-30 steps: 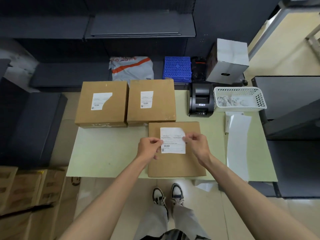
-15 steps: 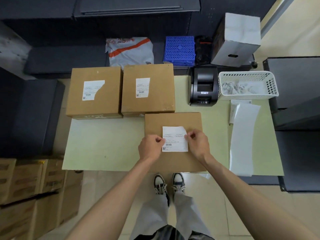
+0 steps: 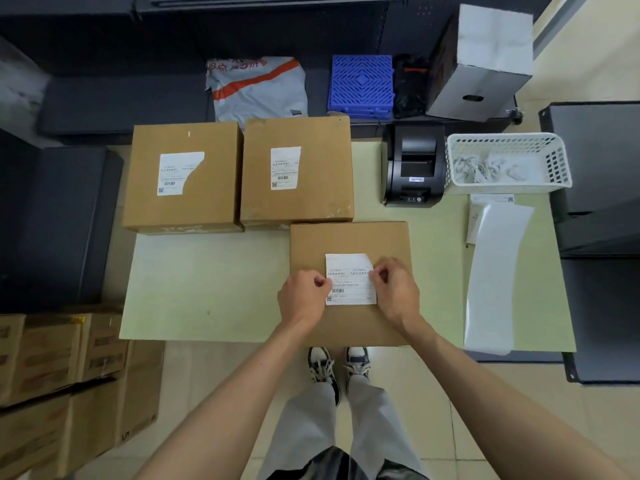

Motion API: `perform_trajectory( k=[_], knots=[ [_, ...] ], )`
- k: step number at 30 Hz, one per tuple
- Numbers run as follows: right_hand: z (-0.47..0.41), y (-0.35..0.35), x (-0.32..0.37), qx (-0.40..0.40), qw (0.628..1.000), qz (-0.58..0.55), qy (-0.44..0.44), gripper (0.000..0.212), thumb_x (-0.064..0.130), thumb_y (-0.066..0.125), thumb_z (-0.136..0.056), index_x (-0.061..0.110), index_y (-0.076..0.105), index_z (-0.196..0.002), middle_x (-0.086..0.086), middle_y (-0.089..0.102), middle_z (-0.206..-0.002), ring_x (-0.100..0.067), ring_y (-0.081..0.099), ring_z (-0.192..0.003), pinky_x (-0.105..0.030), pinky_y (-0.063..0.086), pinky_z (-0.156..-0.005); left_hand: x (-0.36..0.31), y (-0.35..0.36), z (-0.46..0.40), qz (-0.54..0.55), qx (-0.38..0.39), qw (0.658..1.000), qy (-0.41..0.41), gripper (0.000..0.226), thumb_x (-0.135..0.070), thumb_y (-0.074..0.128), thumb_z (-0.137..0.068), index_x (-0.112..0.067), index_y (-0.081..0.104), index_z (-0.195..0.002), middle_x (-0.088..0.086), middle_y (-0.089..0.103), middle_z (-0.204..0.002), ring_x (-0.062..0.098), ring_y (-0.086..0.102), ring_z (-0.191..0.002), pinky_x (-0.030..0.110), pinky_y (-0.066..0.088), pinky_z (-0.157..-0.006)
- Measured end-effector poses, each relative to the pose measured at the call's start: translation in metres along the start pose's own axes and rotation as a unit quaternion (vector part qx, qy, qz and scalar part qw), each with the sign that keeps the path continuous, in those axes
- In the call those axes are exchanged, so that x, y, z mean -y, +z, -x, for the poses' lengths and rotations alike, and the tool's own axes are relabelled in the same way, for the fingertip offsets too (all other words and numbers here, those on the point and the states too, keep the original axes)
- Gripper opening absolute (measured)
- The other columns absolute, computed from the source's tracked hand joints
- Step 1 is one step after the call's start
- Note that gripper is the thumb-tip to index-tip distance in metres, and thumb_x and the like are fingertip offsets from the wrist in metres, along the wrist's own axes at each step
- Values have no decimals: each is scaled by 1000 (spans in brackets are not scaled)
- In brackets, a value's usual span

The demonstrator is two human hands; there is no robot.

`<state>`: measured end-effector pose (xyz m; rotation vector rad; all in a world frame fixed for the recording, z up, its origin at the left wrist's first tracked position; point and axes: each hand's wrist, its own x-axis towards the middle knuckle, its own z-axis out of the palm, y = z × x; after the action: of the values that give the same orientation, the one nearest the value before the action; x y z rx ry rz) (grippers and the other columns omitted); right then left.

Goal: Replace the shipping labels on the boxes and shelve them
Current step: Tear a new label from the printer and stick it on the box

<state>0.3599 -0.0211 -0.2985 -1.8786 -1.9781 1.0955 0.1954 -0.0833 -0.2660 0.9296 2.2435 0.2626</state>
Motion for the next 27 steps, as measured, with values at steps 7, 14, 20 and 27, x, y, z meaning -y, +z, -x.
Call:
perform_trajectory(
  k=[7,14,20,27],
  knots=[
    [1,3,3,-14,999,47,-7,7,19,58,-91,18,56,-85,7,53,-90,-15,51,-72,-28,37,-65,-1,2,-5,-22,8,1000,19,20,-30,64,-93,-18,71,-80,-4,72,-79,22,64,-78,30,42,-67],
    [-1,-1,5,-17,998,58,7,14,21,59,-88,18,47,-82,4,52,-85,-20,52,-73,-33,40,-63,2,-2,-7,-42,1,998,39,20,-33,67,-92,-19,62,-79,-6,65,-75,19,60,-74,31,44,-67],
    [4,-10,11,-74,952,200,-219,13,15,53,-90,5,60,-94,-11,57,-95,-29,53,-79,-37,38,-68,15,-3,-11,-114,-49,954,273,8,-10,63,-92,-11,65,-100,2,60,-102,21,57,-94,35,48,-81],
    [9,0,15,33,892,311,-326,54,5,64,-84,-1,51,-137,-19,53,-140,-32,50,-131,-42,28,-117,9,8,-11,-239,53,892,381,72,5,44,-95,-10,17,-160,2,9,-168,15,5,-156,43,1,-126]
  ],
)
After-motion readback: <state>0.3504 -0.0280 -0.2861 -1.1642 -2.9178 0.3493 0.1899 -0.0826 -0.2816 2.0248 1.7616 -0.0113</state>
